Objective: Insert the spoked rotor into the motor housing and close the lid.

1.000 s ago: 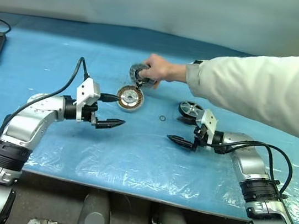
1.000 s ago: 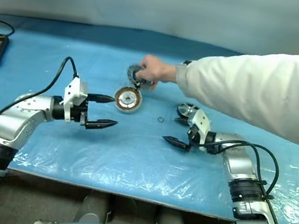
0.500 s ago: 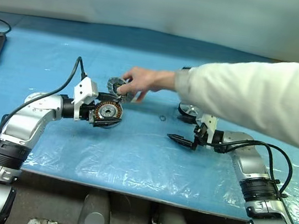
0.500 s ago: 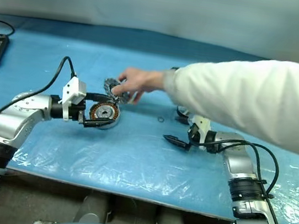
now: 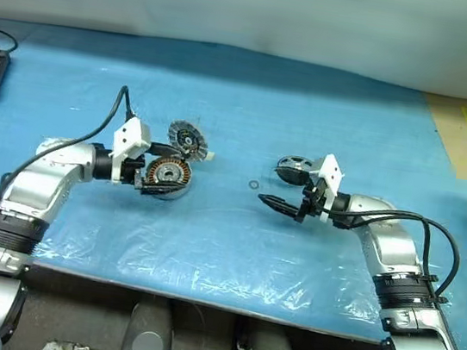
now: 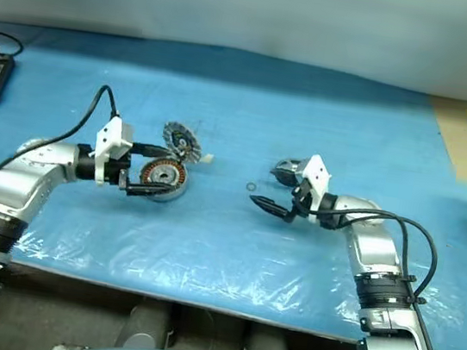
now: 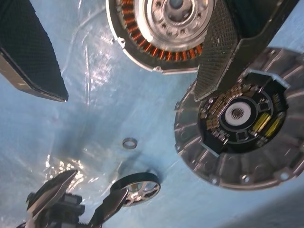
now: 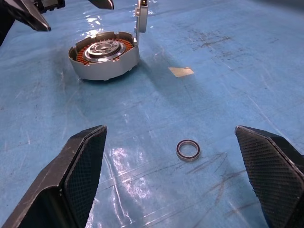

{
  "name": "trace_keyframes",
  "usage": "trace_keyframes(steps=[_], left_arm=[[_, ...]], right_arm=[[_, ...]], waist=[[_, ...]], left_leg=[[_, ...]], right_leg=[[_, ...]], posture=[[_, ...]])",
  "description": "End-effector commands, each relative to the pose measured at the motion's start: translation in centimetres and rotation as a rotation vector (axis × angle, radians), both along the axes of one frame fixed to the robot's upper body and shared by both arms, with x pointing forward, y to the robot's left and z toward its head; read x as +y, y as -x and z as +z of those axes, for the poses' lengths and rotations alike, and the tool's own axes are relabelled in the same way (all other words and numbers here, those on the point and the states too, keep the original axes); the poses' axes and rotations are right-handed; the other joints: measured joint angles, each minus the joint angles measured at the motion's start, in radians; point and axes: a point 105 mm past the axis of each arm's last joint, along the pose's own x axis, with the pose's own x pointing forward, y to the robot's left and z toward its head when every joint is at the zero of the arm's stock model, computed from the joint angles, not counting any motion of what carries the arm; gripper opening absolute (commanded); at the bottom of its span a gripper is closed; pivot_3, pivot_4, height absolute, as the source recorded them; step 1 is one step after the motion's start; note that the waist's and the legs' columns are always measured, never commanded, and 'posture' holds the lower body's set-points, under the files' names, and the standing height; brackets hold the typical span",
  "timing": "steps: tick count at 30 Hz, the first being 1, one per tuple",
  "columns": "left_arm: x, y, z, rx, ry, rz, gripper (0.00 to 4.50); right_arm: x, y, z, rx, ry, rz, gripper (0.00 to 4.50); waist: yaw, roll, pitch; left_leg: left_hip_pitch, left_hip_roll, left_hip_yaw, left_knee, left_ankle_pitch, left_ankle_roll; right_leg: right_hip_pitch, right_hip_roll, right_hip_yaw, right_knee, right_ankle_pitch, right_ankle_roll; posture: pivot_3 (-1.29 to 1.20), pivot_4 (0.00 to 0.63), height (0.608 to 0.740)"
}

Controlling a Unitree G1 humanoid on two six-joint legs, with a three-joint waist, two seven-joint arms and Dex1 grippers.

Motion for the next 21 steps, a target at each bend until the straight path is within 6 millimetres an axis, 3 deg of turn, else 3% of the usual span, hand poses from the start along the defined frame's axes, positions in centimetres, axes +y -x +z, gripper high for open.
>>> trace_keyframes(steps=[1,5,9,21], left_arm=[[1.5,-0.8,1.5,-0.07,-0.129,-0.05,4.46],[2.8,-1.8,2.5,-0.108,-0.307,-0.142,4.46],[2.3,-2.8,3.6,-0.141,-0.434,-0.272,4.46],[0.9,-2.8,3.0,-0.196,-0.643,-0.504,4.46]], right_arm=[[0.3,0.0,1.8,-0.059,-0.025,0.018,4.5],[0.5,0.0,2.1,-0.071,-0.027,0.031,4.5],[0.9,0.3,2.1,-0.091,-0.003,0.05,4.5],[0.9,0.7,1.7,-0.106,0.005,0.055,4.5]], waist=[[0.0,0.0,0.0],[0.004,0.0,0.0],[0.004,0.0,0.0],[0.007,0.0,0.0]], left_leg=[[0.0,0.0,0.0,0.0,0.0,0.0],[0.0,-0.001,0.0,0.0,0.0,0.0],[0.0,-0.001,-0.001,0.001,0.0,0.0],[-0.001,-0.001,-0.001,0.001,-0.002,-0.003]], right_leg=[[0.0,0.0,0.0,0.0,0.0,0.0],[0.0,-0.001,0.001,0.0,0.0,0.0],[0.0,-0.001,0.0,0.001,0.0,0.0],[-0.001,-0.001,0.0,0.004,0.0,0.0]], posture=[[0.0,0.15,0.74],[0.0,0.15,0.74],[0.0,0.15,0.74],[0.0,0.15,0.74]])
